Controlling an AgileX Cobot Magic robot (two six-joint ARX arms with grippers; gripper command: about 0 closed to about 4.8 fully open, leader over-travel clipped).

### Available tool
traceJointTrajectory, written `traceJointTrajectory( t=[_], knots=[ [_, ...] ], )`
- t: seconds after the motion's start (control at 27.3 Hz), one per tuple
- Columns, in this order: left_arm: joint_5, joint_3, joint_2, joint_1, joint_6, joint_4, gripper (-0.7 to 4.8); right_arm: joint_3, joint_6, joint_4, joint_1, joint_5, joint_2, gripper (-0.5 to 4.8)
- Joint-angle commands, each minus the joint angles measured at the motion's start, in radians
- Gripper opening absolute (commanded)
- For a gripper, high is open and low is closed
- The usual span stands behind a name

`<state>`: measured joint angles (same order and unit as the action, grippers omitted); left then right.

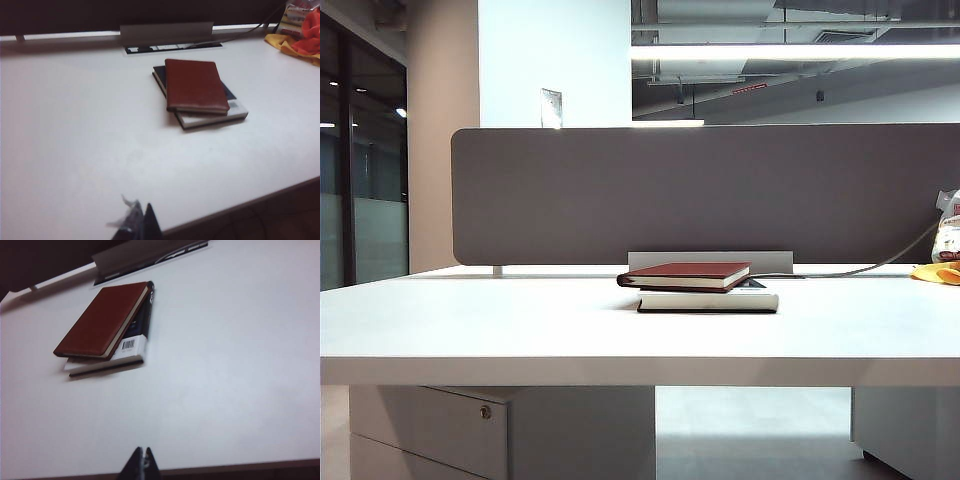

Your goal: Pick up the red book and place it on top of the black book.

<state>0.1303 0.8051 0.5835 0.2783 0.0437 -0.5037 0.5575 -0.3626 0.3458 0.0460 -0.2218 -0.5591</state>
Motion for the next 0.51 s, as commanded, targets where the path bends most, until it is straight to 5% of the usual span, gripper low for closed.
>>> traceJointTrajectory(
  t=[0.04, 0.51],
  knots=[
    [0.001, -0.123, -0.075, 0.0, 0.043, 0.072, -0.05, -0.063, -0.005, -0.063, -0.002, 0.007, 0.066, -0.06],
    [-0.022, -0.408, -0.339, 0.0, 0.097, 0.134, -0.05, -0.337, -0.094, -0.145, -0.002, 0.023, 0.303, -0.06]
  ],
)
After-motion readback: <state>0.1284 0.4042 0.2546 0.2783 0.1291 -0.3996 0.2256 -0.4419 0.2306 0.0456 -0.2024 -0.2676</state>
